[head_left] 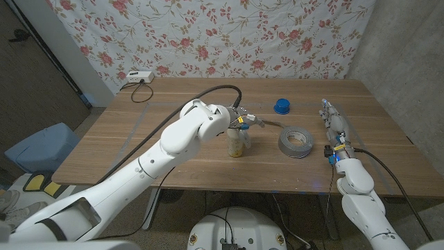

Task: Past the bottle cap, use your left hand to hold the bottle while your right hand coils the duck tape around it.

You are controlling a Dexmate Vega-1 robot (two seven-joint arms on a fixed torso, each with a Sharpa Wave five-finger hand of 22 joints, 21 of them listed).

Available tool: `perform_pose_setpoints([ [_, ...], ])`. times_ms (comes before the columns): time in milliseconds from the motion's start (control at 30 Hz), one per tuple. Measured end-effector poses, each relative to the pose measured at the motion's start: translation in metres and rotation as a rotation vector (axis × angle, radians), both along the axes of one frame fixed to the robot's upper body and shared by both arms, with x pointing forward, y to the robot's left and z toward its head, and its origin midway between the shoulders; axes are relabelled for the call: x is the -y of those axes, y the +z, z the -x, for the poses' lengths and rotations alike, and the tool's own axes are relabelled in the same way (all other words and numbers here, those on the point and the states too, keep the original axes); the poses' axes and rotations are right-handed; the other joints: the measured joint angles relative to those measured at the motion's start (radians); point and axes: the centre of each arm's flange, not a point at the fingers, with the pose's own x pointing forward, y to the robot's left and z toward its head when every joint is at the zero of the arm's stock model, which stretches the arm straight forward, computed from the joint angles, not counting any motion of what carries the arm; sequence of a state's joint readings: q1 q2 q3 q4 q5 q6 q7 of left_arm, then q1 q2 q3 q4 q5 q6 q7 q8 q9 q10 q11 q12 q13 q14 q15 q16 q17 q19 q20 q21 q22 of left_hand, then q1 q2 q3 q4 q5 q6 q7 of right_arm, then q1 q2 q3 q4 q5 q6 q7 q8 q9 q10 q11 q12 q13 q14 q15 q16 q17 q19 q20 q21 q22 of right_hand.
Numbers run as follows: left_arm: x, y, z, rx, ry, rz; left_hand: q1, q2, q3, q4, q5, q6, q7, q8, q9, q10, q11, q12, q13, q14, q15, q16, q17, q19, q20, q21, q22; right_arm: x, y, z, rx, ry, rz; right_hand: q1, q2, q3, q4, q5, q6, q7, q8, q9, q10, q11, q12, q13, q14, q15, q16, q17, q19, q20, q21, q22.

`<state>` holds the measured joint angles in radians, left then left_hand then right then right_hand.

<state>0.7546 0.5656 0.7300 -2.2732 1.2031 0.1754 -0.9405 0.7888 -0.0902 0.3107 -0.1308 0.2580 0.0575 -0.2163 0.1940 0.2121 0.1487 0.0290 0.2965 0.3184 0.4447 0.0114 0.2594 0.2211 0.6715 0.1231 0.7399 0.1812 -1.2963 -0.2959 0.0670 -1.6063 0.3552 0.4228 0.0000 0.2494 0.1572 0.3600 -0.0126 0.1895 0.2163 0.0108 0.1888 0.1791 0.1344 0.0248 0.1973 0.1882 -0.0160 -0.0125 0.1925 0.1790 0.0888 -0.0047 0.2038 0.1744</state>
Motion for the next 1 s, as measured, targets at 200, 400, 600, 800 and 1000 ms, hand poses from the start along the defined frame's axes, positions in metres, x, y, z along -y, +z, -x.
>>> perform_pose_setpoints([
  [200,-0.003,0.007,0.01,0.066,0.005,0.029,-0.015,-0.015,-0.02,0.013,0.0,-0.043,0.0,-0.002,0.004,-0.02,0.012,0.0,0.011,-0.027,0.019,-0.015,0.005,-0.022,0.022,-0.012,0.0,0.0,0.001,-0.001,-0.005,-0.001,0.004,-0.004,-0.004,0.0,0.0,0.0,0.0,0.0,0.0,0.0,0.0,0.0,0.0,0.0,0.0,0.0,0.0,0.0,0.0,0.0,0.0,0.0],
  [400,-0.001,0.01,0.021,0.08,0.014,0.042,-0.029,-0.029,-0.039,0.016,0.0,-0.058,0.002,-0.002,0.005,-0.027,0.016,0.0,0.018,-0.047,0.039,-0.024,0.005,-0.029,0.029,-0.027,0.0,-0.001,0.002,-0.001,-0.004,-0.003,0.006,-0.004,-0.004,0.0,0.0,0.0,0.0,0.0,0.0,0.0,0.0,0.0,0.0,0.0,0.0,0.0,0.0,0.0,0.0,0.0,0.0,0.0],
  [600,-0.006,0.007,0.023,0.079,0.098,0.018,-0.04,-0.04,-0.055,0.016,0.0,-0.069,0.002,-0.002,0.005,-0.036,0.025,0.0,0.023,-0.064,0.057,-0.035,0.005,-0.034,0.034,-0.028,0.0,-0.002,0.004,-0.001,-0.004,-0.003,0.008,-0.004,-0.004,0.0,0.0,0.0,0.0,0.0,0.0,0.0,0.0,0.0,0.0,0.0,0.0,0.0,0.0,0.0,0.0,0.0,0.0,0.0],
  [800,-0.009,0.001,0.022,0.073,0.144,-0.006,-0.04,-0.04,-0.059,0.02,0.0,-0.069,0.002,-0.002,0.005,-0.036,0.025,0.008,0.028,-0.066,0.055,-0.035,0.004,-0.034,0.034,-0.028,0.0,-0.004,0.005,-0.001,-0.003,-0.003,0.011,-0.004,-0.004,0.0,0.0,0.0,0.0,0.0,0.0,0.0,0.0,0.0,0.0,0.0,0.005,0.005,0.0,0.0,0.0,0.0,0.0,0.0],
  [1000,-0.01,-0.01,0.014,0.054,0.169,-0.02,-0.025,-0.024,-0.059,0.02,0.0,-0.049,-0.001,0.011,0.004,-0.02,0.01,0.023,0.032,-0.058,0.04,-0.035,0.004,-0.027,0.027,-0.034,0.0,-0.005,0.005,-0.001,-0.007,-0.004,0.013,-0.004,-0.004,0.0,0.0,0.0,0.0,0.0,0.0,0.0,0.0,0.0,0.0,0.0,0.005,0.005,0.0,0.0,-0.004,0.004,0.0,0.0],
])
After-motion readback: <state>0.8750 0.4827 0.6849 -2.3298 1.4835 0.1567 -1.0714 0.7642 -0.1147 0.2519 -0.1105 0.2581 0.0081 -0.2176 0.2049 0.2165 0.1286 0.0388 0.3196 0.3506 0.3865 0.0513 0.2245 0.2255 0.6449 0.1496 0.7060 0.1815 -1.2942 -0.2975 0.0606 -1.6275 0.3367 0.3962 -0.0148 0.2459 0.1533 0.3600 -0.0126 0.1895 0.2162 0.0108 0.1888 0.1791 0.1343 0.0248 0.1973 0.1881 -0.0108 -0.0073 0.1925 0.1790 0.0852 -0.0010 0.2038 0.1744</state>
